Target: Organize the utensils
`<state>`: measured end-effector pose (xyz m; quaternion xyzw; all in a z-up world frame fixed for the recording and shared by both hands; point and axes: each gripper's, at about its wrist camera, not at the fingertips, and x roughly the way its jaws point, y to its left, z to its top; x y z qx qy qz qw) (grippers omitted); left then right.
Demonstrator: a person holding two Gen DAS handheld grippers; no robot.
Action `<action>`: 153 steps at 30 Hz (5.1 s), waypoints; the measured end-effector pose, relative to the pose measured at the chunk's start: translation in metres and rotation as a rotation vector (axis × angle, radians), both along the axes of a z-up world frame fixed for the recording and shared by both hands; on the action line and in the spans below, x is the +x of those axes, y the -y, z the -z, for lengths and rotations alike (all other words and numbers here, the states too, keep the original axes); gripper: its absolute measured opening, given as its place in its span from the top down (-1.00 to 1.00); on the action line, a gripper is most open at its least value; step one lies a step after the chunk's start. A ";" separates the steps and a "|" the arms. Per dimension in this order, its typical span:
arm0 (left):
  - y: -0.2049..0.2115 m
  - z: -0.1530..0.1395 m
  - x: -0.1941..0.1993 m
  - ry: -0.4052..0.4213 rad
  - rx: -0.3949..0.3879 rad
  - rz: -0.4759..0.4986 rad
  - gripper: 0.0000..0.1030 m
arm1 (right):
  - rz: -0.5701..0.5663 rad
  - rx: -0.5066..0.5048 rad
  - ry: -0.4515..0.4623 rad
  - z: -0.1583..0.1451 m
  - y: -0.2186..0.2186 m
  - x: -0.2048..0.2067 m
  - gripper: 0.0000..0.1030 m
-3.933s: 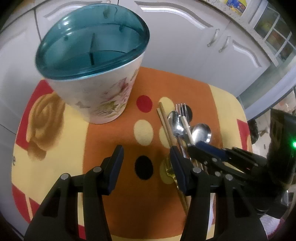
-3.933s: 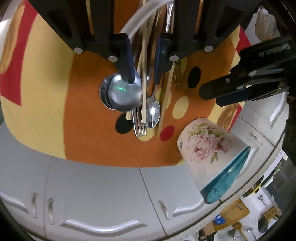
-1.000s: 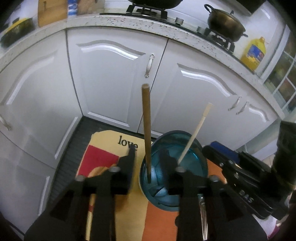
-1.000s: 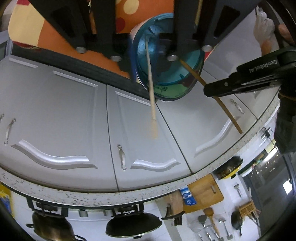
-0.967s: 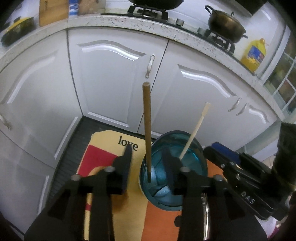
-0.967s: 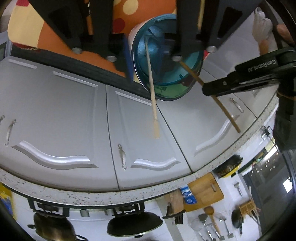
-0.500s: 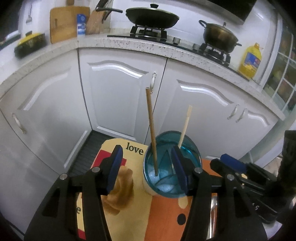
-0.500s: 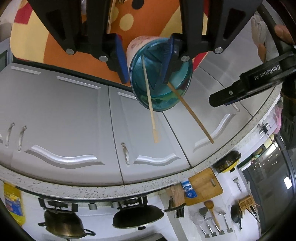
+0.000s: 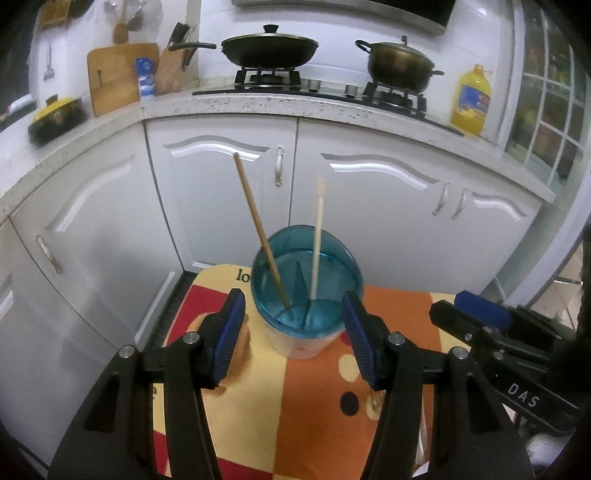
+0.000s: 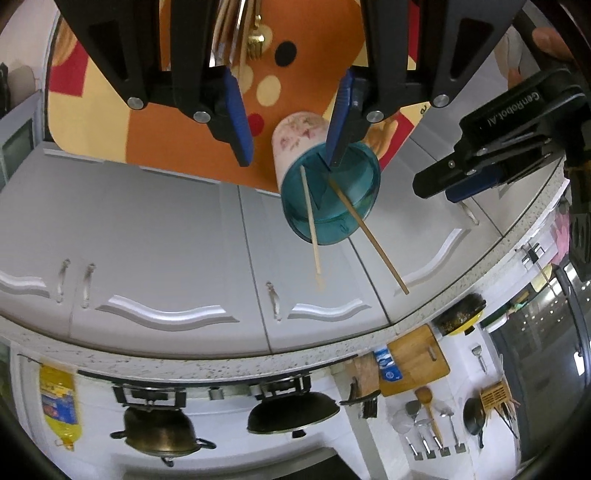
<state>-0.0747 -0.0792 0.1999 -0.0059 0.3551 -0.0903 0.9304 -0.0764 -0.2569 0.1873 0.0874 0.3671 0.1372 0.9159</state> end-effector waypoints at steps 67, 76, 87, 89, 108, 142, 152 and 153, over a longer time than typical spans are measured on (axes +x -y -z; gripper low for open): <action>0.041 0.119 -0.023 -0.290 -0.008 0.149 -0.05 | 0.143 0.031 -0.294 0.125 0.087 -0.047 0.17; 0.043 0.135 -0.016 -0.323 -0.043 0.181 -0.05 | 0.108 0.039 -0.299 0.134 0.081 -0.040 0.17; 0.047 0.157 -0.004 -0.390 -0.103 0.261 -0.05 | 0.074 0.078 -0.317 0.149 0.090 -0.018 0.26; 0.050 0.159 -0.001 -0.393 -0.109 0.279 -0.05 | 0.051 0.096 -0.322 0.149 0.088 -0.017 0.33; 0.090 0.183 0.024 -0.438 -0.181 0.462 0.85 | 0.025 0.110 -0.329 0.153 0.088 -0.002 0.37; 0.028 0.181 0.029 -0.458 -0.172 0.349 0.97 | -0.097 0.075 -0.332 0.148 0.069 0.020 0.90; 0.027 0.185 0.031 -0.466 -0.185 0.344 0.97 | -0.216 0.082 -0.388 0.158 0.051 0.021 0.90; 0.027 0.185 0.032 -0.468 -0.187 0.342 0.97 | -0.223 0.080 -0.388 0.159 0.049 0.022 0.90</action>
